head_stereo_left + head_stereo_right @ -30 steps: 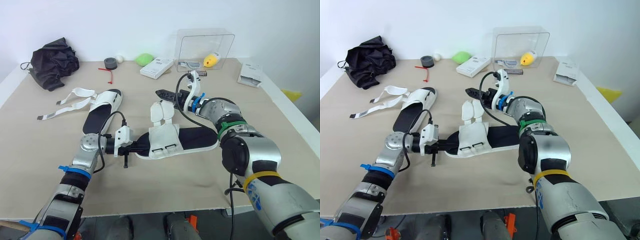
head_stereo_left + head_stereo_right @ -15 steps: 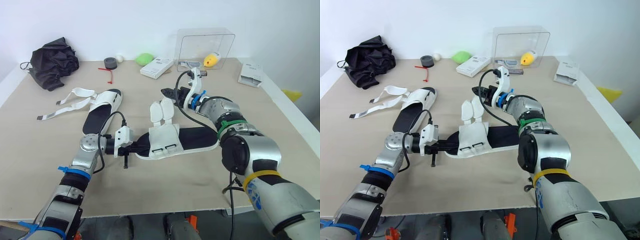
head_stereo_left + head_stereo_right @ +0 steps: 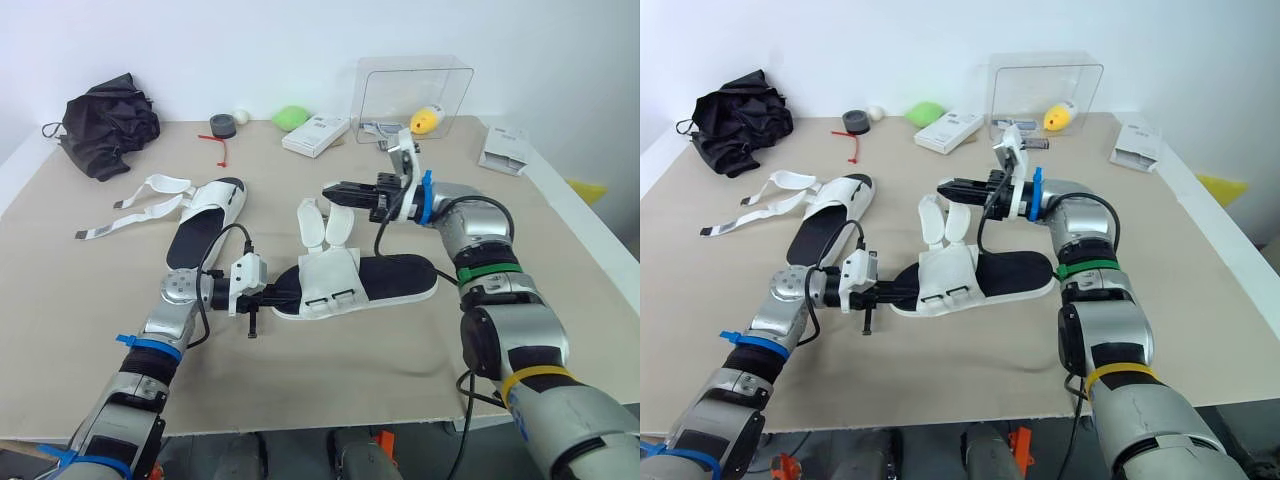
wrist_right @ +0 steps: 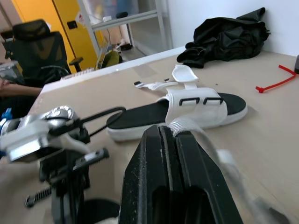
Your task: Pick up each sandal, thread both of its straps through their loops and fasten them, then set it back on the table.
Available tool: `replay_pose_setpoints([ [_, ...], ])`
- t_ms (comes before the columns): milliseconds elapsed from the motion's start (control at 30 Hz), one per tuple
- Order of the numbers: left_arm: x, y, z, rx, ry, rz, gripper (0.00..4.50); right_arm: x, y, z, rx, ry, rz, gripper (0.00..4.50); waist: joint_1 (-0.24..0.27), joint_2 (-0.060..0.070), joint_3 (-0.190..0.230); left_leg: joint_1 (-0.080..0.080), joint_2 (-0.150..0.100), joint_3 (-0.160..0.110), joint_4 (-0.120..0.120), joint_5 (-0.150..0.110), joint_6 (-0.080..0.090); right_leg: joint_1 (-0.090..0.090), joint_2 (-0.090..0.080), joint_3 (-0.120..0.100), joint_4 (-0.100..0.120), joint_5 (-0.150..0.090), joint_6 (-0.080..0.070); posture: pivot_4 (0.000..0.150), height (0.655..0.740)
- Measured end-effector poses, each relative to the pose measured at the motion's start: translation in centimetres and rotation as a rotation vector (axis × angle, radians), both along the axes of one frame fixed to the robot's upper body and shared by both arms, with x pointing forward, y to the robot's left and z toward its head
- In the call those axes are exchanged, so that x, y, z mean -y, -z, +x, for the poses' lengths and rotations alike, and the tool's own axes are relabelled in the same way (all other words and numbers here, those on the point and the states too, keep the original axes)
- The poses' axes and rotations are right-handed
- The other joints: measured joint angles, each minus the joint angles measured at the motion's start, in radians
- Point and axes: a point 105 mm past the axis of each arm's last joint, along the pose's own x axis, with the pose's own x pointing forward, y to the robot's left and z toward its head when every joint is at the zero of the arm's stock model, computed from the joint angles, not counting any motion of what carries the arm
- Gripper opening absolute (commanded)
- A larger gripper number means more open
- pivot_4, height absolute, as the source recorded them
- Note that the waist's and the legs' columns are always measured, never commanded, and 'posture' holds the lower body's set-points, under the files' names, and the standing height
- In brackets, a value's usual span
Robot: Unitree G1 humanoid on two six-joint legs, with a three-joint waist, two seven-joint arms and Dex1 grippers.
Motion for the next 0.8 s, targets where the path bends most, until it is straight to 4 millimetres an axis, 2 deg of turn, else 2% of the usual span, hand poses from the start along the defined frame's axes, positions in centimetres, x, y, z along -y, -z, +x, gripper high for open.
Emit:
replay_pose_setpoints([
  [100,0.0,0.0,0.1,-0.003,0.002,0.001,0.0,0.6,-0.2,-0.7,0.016,-0.016,-0.002,0.08,0.001,0.0,0.0,0.0,0.0,0.0,0.0,0.0,0.0,0.0,0.0,0.0,0.0,0.0,0.0,0.15,0.74],
  [167,0.5,-0.1,0.2,-0.007,0.02,0.002,0.0,0.3,1.4,-5.4,0.075,-0.187,-0.095,0.08,0.009,0.0,0.0,-0.002,-0.001,-0.002,0.001,0.0,0.0,0.0,0.0,-0.002,0.0,-0.001,0.001,0.15,0.74],
  [233,0.5,0.0,0.2,-0.009,0.022,0.001,0.0,0.3,2.2,-6.7,0.082,-0.22,-0.141,0.08,0.013,0.0,0.0,-0.002,0.0,-0.003,0.002,0.0,0.0,0.0,-0.001,-0.003,0.0,-0.002,0.002,0.15,0.74],
  [367,0.6,0.0,0.2,-0.012,0.037,0.003,0.0,0.5,6.8,-11.2,0.083,-0.338,-0.35,0.08,0.019,0.001,0.0,-0.002,0.0,-0.002,0.002,-0.001,-0.001,0.0,0.0,-0.003,0.0,-0.003,0.001,0.15,0.74],
  [467,0.8,-0.1,0.2,-0.009,0.044,0.007,0.0,0.3,7.2,-12.4,0.191,-0.394,-0.462,0.08,0.014,0.001,-0.001,0.001,0.0,-0.002,0.002,-0.001,-0.001,0.001,0.001,-0.003,0.0,-0.003,0.0,0.15,0.74],
  [567,0.8,0.0,0.2,-0.014,0.046,0.007,0.0,0.1,7.5,-12.8,0.261,-0.421,-0.521,0.08,0.015,0.0,-0.003,0.003,0.001,-0.003,0.002,-0.001,-0.001,0.003,0.001,-0.004,0.0,-0.003,0.0,0.15,0.74],
  [667,0.8,0.2,0.3,-0.02,0.044,0.009,0.0,0.0,7.5,-12.3,0.293,-0.418,-0.555,0.91,0.015,-0.001,-0.005,0.005,0.001,-0.002,0.002,-0.001,-0.001,0.005,0.001,-0.003,0.0,-0.003,0.0,0.15,0.74],
  [733,0.9,0.3,0.3,-0.022,0.047,0.016,0.0,-0.1,7.8,-11.5,0.28,-0.403,-0.587,1.68,0.015,-0.002,-0.007,0.006,0.001,-0.002,0.002,-0.001,-0.001,0.006,0.001,-0.003,0.0,-0.003,-0.001,0.15,0.74],
  [800,0.9,0.4,0.3,-0.027,0.045,0.015,0.0,0.5,8.7,-10.8,0.236,-0.382,-0.617,2.7,0.017,-0.003,-0.007,0.006,0.001,-0.001,0.002,-0.001,-0.001,0.006,0.001,-0.002,0.0,-0.003,-0.001,0.15,0.74],
])
